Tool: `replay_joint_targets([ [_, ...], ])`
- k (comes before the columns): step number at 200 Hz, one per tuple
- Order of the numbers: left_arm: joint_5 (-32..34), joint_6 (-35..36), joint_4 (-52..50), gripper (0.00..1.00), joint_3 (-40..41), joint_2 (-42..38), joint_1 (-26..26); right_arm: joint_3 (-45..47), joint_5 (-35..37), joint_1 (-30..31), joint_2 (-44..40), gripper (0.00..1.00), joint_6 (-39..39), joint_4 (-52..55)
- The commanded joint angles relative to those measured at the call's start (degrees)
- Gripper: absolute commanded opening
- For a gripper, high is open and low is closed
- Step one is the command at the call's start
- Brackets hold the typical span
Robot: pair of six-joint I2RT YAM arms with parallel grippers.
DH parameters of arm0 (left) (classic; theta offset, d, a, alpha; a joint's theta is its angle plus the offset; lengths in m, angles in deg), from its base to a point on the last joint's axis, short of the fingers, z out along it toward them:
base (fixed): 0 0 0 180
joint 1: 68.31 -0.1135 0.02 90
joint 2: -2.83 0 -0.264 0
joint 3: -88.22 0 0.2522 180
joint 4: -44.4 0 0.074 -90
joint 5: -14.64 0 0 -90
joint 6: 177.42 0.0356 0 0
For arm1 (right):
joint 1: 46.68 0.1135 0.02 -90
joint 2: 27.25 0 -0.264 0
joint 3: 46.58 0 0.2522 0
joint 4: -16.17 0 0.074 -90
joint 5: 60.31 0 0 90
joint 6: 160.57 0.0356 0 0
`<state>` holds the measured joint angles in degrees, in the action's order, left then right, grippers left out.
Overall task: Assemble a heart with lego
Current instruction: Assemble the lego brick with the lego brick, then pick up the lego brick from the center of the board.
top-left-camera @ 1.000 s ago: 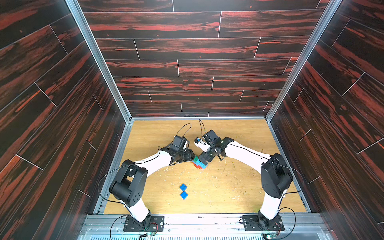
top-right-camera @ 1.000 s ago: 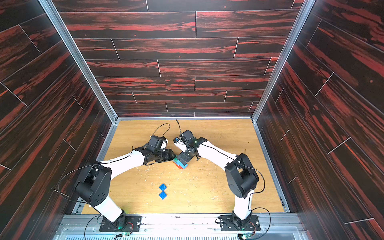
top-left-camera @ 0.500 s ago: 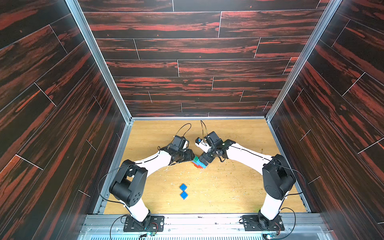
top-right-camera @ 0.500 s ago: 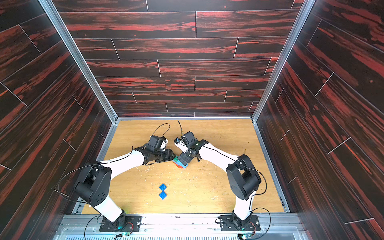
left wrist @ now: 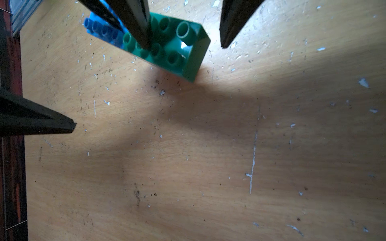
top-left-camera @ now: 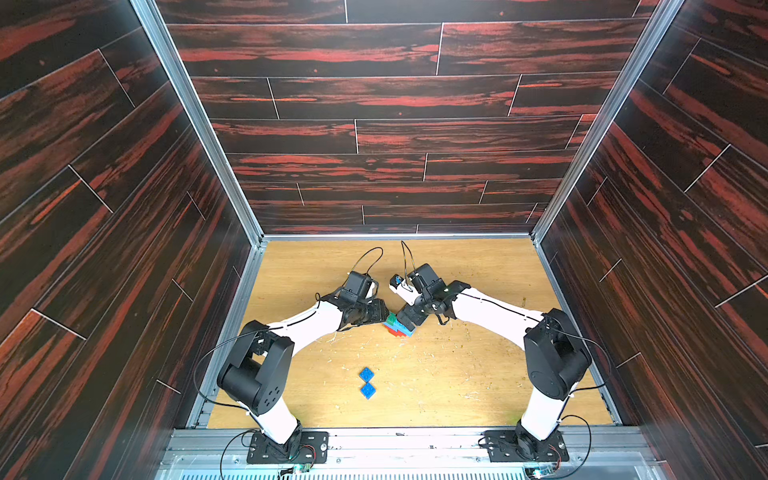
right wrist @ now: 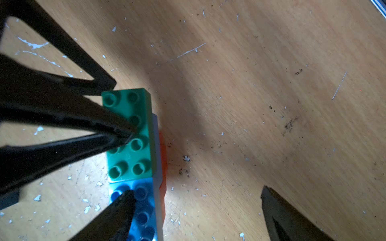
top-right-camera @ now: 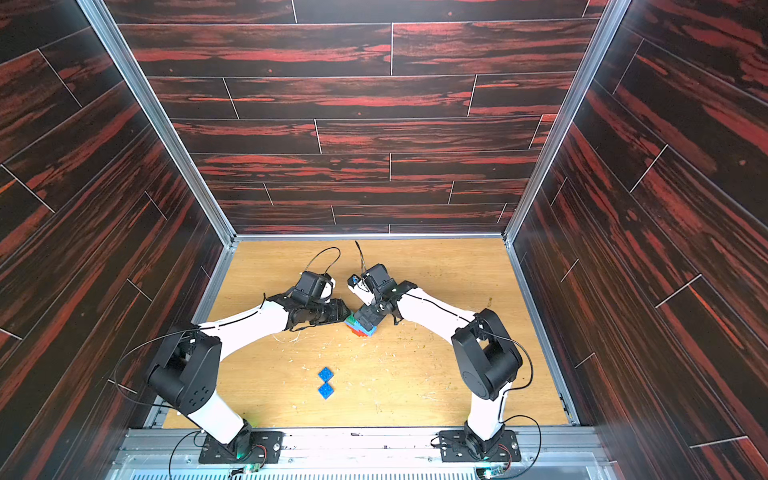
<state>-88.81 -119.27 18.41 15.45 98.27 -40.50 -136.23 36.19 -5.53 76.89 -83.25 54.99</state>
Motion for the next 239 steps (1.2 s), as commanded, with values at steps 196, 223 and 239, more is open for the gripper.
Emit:
replay_joint_targets([
  [196, 29.01, -5.55, -19.17, 0.62, 10.30, -33.20, -2.05, 3.89, 8.10, 29.78, -6.15, 0.85, 40.69, 4.45],
  [223, 31.27, -7.39, -19.13, 0.62, 12.63, -36.20, -2.57, 2.44, 6.60, 30.83, -0.48, 0.82, 41.56, 2.02],
  [239, 32.76, -8.87, -20.20, 0.62, 13.31, -37.75, -2.76, 1.91, 6.35, 31.01, 1.71, 0.80, 41.55, 0.67],
])
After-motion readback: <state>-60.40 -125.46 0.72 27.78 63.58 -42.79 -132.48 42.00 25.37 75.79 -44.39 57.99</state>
